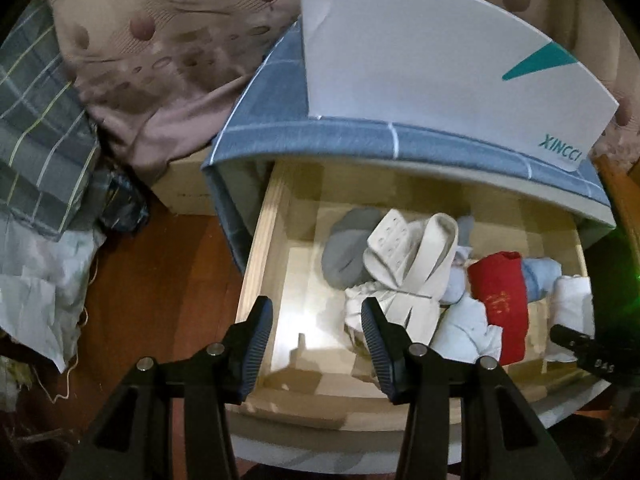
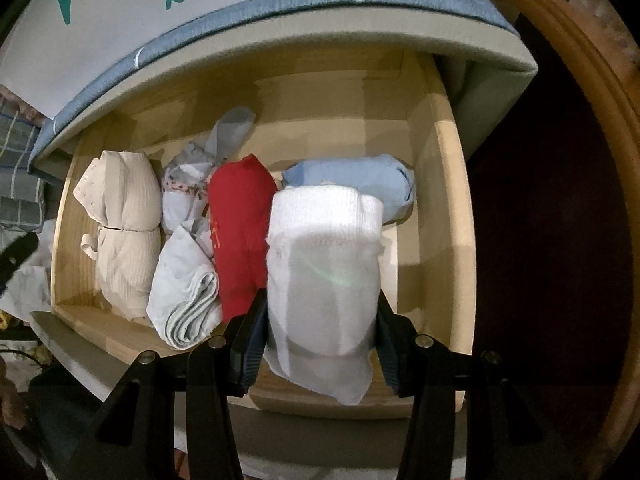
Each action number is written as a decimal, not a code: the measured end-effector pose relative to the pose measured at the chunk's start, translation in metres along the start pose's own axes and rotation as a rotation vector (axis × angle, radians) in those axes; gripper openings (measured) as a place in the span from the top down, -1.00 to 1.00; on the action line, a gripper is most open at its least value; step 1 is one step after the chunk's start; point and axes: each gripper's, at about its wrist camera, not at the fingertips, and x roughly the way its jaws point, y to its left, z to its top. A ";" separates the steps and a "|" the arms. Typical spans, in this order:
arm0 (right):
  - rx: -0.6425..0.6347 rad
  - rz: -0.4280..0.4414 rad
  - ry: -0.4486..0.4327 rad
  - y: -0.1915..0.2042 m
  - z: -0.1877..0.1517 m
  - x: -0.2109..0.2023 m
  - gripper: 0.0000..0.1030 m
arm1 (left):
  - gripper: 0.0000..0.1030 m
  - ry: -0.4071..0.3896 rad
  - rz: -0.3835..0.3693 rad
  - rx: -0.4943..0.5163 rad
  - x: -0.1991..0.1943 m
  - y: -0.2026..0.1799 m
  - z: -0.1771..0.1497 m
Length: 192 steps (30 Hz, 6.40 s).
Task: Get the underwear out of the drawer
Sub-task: 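Return the left tool to the drawer while the right tool lifts the white item, then lower the white rolled item into the white box and open the right tool, then move the right tool into the drawer and grasp the red rolled item, then grasp the beige hooked underwear with the left tool while the right tool holds the red item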
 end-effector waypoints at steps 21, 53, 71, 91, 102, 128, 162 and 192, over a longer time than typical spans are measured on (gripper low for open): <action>-0.004 0.017 -0.107 -0.005 0.002 -0.036 0.11 | 0.08 -0.080 0.050 -0.080 -0.006 0.017 -0.004; -0.164 0.031 -0.322 0.088 0.174 -0.170 0.10 | 0.08 -0.080 0.017 -0.137 -0.005 0.026 -0.003; -0.179 -0.033 -0.225 0.103 0.204 -0.110 0.09 | 0.08 -0.083 0.009 -0.148 -0.004 0.028 -0.002; -0.250 0.119 -0.125 0.073 0.078 -0.128 0.11 | 0.08 -0.066 0.007 -0.158 -0.003 0.033 -0.004; -0.211 0.084 0.107 0.062 0.037 -0.009 0.11 | 0.08 -0.060 0.006 -0.159 -0.002 0.033 -0.003; -0.264 -0.047 0.183 0.074 0.047 0.085 -0.10 | 0.08 -0.041 -0.009 -0.154 0.004 0.034 -0.002; -0.206 -0.063 0.296 0.065 0.019 0.091 0.38 | 0.08 0.022 -0.018 -0.078 0.017 0.022 -0.004; -0.007 0.087 0.124 -0.007 0.004 0.035 0.35 | -0.23 0.275 -0.264 0.032 0.054 -0.024 0.007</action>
